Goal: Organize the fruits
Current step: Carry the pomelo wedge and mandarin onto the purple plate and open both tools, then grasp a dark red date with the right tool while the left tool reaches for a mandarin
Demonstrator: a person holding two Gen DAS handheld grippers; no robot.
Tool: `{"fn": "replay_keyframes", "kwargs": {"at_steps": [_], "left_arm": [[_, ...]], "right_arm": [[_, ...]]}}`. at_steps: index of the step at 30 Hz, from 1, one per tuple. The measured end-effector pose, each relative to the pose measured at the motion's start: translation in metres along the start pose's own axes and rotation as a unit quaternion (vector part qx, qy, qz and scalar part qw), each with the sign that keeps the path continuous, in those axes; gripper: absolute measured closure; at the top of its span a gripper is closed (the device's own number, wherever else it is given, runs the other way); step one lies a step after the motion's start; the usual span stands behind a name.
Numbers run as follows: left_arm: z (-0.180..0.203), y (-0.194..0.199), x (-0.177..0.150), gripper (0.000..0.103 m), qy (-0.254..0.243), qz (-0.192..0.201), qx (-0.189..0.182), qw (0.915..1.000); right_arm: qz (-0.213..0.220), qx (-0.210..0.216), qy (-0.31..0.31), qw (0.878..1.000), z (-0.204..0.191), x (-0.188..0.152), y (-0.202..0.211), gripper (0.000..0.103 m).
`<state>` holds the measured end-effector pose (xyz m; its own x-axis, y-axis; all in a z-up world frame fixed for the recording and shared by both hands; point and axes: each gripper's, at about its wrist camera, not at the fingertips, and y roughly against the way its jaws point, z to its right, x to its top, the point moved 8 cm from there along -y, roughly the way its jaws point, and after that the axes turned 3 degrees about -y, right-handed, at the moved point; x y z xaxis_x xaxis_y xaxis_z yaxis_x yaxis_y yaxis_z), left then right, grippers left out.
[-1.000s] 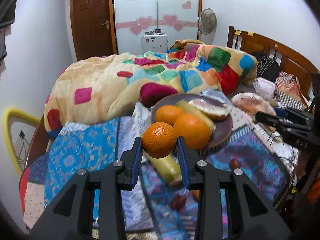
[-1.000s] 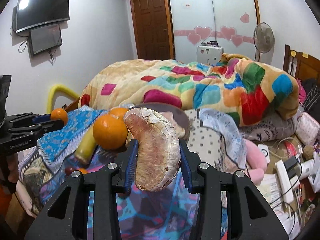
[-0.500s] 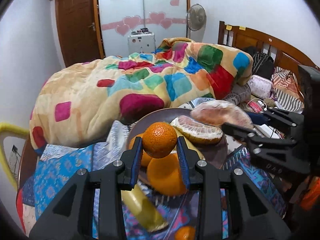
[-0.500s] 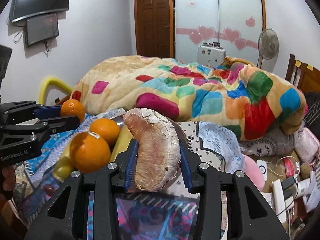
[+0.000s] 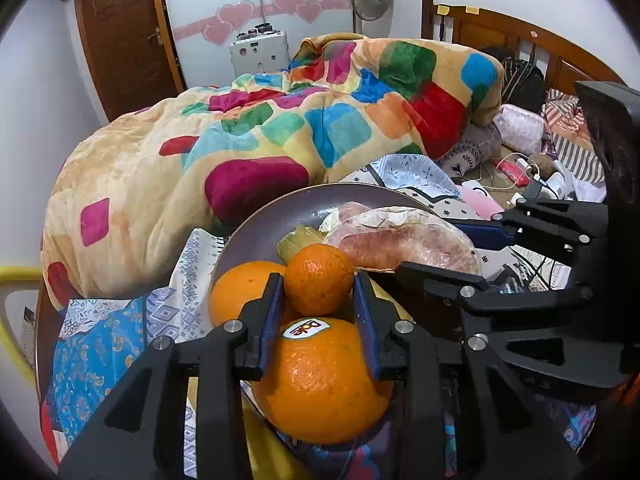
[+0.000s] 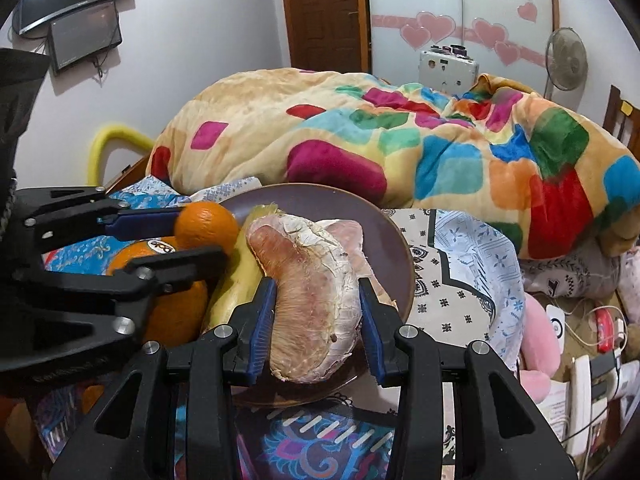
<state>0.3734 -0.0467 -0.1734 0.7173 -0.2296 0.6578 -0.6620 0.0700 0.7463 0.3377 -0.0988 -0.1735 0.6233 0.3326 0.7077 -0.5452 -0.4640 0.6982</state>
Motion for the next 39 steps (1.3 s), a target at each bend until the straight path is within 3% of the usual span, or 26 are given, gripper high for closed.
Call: {"fn": "replay_keyframes", "kwargs": {"at_steps": [4, 12, 21, 25, 33, 39], "left_arm": [[0.0, -0.002, 0.0, 0.066, 0.0, 0.001, -0.001, 1.0], [-0.004, 0.004, -0.002, 0.058, 0.018, 0.006, -0.008, 0.9998], [-0.014, 0.058, -0.009, 0.058, 0.059, 0.047, -0.001, 0.9972], [-0.013, 0.09, -0.015, 0.048, 0.06, 0.071, 0.013, 0.9956], [-0.009, 0.132, -0.047, 0.036, 0.067, 0.083, 0.03, 0.9939], [-0.001, 0.129, -0.078, 0.035, 0.077, 0.065, 0.021, 0.9947]], "right_arm": [[-0.012, 0.014, -0.006, 1.0, 0.002, -0.002, -0.001, 0.065], [0.003, 0.002, 0.005, 1.0, -0.002, -0.001, 0.01, 0.065], [0.044, -0.018, -0.001, 0.999, -0.01, -0.001, 0.058, 0.065], [0.057, -0.018, -0.004, 0.998, -0.018, -0.002, 0.079, 0.065], [0.074, -0.013, 0.003, 0.997, -0.042, -0.025, 0.111, 0.058], [0.057, -0.007, 0.013, 0.998, -0.054, -0.056, 0.109, 0.055]]}}
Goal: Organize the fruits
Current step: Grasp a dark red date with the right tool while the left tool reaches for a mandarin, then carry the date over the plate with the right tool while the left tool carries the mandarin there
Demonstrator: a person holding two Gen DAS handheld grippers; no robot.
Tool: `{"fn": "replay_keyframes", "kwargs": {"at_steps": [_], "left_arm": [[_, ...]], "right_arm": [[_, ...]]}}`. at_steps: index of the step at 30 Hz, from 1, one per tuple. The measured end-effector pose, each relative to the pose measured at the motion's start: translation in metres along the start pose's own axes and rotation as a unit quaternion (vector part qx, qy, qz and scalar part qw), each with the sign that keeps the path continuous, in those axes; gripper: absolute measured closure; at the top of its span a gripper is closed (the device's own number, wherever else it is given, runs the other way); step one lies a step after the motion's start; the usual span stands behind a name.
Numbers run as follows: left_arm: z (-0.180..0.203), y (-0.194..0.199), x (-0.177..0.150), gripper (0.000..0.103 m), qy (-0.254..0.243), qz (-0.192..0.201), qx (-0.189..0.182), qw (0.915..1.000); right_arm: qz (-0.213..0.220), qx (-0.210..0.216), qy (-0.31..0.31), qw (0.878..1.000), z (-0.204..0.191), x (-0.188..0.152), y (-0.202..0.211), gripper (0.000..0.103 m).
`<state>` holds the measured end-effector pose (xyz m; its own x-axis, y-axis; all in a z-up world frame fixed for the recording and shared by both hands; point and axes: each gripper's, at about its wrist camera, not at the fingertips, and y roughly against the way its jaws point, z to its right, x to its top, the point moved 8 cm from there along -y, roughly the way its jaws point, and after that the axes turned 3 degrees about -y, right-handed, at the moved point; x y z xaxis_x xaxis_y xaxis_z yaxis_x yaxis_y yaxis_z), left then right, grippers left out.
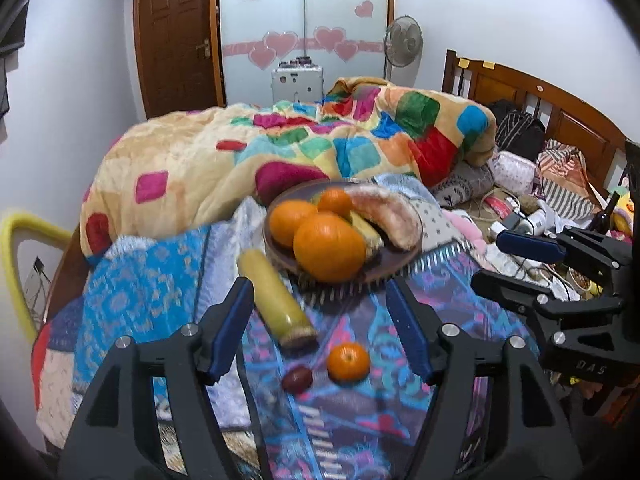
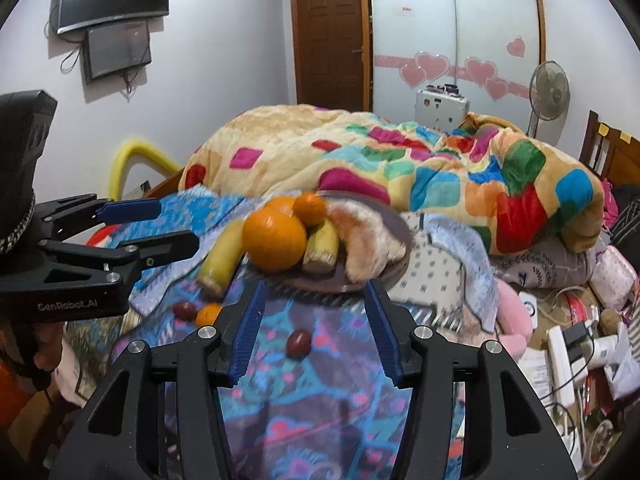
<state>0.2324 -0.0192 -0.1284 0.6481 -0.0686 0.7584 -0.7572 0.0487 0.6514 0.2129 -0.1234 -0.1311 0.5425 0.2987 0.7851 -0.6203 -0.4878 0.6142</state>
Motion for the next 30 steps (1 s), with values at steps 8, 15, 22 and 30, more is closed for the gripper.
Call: {"fn": "replay_keyframes", "kwargs": {"at_steps": [8, 15, 22, 30], "left_arm": [[0.011, -0.022, -0.04, 0.035, 0.004, -0.033, -0.016, 0.9993], [0.019, -0.039, -0.063, 0.045, 0.003, -0.055, -0.035, 0.9979], [0.028, -0.04, -0.063, 0.051, -0.024, -0.042, -0.03, 0.9984], [0.026, -0.049, -0.059, 0.058, -0.032, -0.041, -0.015, 0.9985]], "right_arm": [[-0.043, 0.009, -0.009, 0.999, 0.003, -0.038, -0.025, 0.055], [-0.068, 0.011, -0.022, 0.997, 0.01, -0.048, -0.05, 0.055], [-0.081, 0.015, -0.013, 0.996, 0.007, -0.044, -0.065, 0.065], [-0.088, 0.011, 0.003, 0.996, 0.001, -0.041, -0.074, 0.078]]}}
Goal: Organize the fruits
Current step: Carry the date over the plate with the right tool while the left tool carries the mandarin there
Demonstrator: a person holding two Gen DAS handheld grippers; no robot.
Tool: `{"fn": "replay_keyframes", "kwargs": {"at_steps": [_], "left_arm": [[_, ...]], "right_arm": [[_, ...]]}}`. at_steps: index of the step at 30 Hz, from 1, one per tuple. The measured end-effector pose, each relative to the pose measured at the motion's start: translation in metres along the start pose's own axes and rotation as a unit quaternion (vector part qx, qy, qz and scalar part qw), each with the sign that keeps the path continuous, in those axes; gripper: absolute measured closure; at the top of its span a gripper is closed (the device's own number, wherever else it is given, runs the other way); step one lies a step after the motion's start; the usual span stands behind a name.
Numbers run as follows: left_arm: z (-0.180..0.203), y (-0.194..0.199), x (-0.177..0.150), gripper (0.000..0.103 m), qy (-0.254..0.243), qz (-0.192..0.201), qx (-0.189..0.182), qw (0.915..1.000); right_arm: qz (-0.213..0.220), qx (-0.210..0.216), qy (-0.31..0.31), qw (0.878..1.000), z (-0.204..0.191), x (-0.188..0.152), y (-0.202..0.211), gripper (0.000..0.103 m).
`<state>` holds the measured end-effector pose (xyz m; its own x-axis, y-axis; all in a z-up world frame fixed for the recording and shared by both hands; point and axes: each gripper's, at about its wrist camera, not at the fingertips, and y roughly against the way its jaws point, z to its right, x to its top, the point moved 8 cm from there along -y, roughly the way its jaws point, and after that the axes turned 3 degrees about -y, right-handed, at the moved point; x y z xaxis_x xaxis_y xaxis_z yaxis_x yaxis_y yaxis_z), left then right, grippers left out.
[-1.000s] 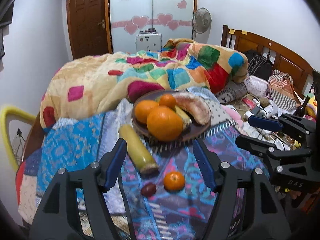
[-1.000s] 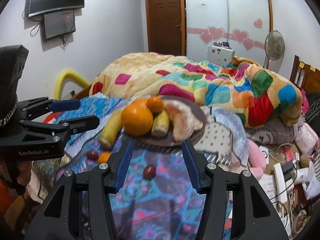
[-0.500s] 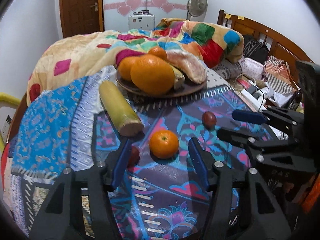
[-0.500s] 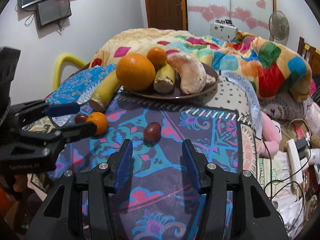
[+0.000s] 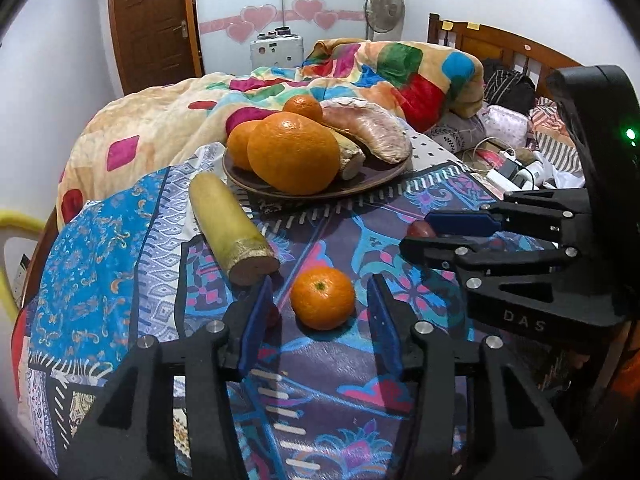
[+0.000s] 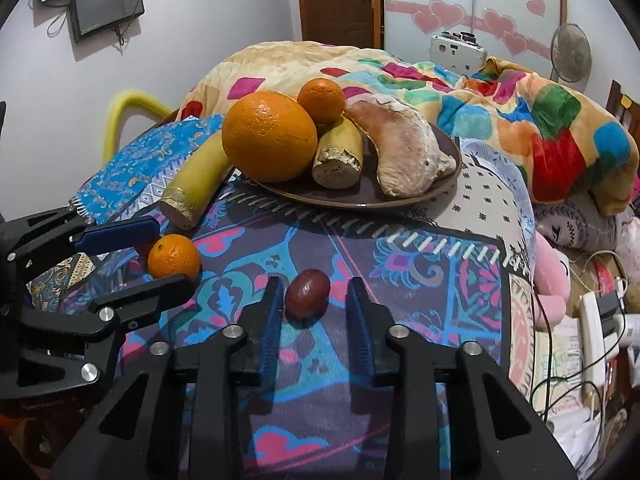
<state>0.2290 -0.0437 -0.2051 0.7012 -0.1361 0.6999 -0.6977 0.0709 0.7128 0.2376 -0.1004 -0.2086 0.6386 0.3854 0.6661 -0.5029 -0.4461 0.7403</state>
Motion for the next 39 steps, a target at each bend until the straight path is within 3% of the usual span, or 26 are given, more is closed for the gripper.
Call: {"fn": "replay_keyframes", "kwargs": {"at_steps": [3, 12, 25, 31, 39], "left_arm": [[0.0, -0.002, 0.002, 0.07, 0.0, -0.003, -0.012, 0.9999], [-0.004, 0.007, 0.006, 0.071, 0.007, 0.007, -0.011, 0.9999], [-0.025, 0.031, 0.051, 0.071, 0.017, 0.053, -0.002, 0.9984], [-0.036, 0.018, 0.08, 0.071, 0.0, 0.063, 0.018, 0.9979], [-0.066, -0.021, 0.126, 0.071, 0.019, 0.058, 0.018, 0.998]], "right_arm": [[0.003, 0.006, -0.003, 1.0, -0.001, 0.0, 0.001, 0.082], [0.019, 0.012, -0.018, 1.0, 0.003, 0.0, 0.014, 0.083], [0.06, 0.005, -0.022, 0.998, 0.018, 0.034, 0.031, 0.083], [0.073, -0.001, -0.018, 0.997, 0.029, 0.059, 0.022, 0.083], [0.089, -0.03, -0.013, 0.996, 0.056, 0.093, 0.009, 0.083]]}}
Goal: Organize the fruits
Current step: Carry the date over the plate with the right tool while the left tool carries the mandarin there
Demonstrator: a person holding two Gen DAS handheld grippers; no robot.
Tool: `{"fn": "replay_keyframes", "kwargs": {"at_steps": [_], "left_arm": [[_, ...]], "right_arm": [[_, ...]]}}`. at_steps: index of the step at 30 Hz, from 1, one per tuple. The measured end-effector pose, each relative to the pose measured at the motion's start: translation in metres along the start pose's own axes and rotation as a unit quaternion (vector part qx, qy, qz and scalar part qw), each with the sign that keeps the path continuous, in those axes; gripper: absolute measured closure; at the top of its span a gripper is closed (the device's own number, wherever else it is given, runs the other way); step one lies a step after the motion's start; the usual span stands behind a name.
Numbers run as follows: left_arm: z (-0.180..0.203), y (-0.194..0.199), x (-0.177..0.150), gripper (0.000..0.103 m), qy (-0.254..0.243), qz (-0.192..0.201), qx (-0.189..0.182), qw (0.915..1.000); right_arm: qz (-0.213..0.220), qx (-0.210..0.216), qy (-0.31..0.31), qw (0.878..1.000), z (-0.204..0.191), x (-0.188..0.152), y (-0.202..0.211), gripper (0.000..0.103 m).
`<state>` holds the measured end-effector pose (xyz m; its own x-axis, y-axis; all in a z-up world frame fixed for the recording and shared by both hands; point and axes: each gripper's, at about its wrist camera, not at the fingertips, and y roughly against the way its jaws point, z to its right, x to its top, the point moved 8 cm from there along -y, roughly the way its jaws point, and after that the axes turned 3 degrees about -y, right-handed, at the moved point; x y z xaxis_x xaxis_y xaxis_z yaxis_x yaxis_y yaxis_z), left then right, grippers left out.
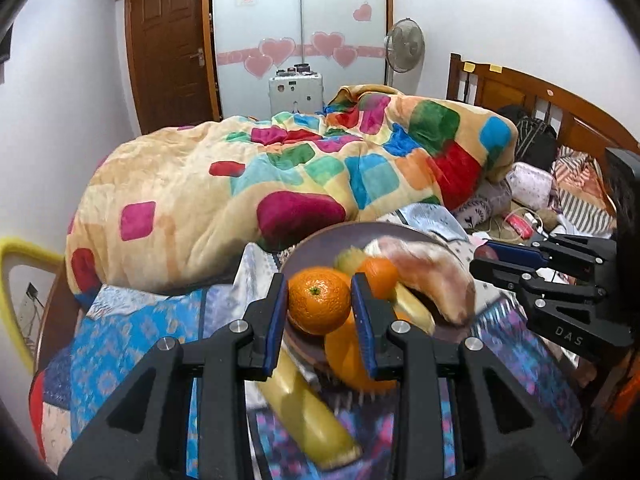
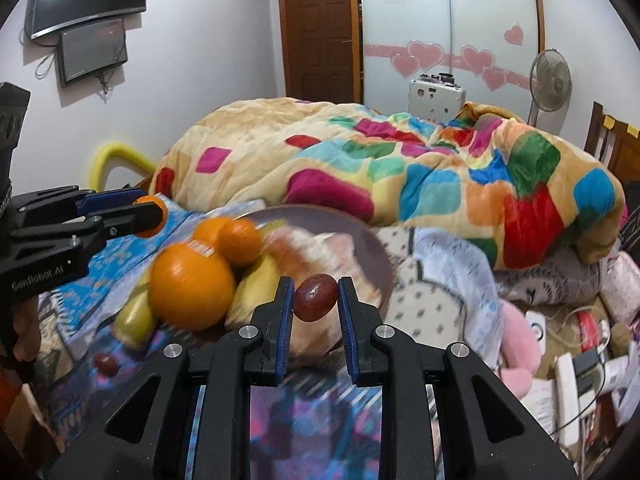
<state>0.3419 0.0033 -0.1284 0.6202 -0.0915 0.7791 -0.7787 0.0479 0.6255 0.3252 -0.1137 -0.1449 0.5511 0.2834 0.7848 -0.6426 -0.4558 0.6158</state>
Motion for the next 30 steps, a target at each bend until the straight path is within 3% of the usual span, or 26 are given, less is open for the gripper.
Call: {"fn": "replay_keyframes", "kwargs": {"at_steps": [8, 17, 30], "left_arm": [[-0.009, -0.048, 0.02, 0.071, -0.006, -0.031, 0.005, 0.9995], [-0.003, -0.094, 0.025, 0.071, -0.025, -0.078, 0.014, 0.9966], [0.0, -0.118, 0.021, 0.07, -0.002, -0.107, -0.011, 0.9942]], "right_arm": [[-0.016, -0.007, -0.011, 1.0, 0.022, 0.022, -0.039, 0.083], [-0.048, -0.01, -0.018, 0.999, 0.031, 0.021, -0.063, 0.083], [-0.067, -0.003, -0.017, 0.998, 0.035, 0.015, -0.071, 0.082]]}}
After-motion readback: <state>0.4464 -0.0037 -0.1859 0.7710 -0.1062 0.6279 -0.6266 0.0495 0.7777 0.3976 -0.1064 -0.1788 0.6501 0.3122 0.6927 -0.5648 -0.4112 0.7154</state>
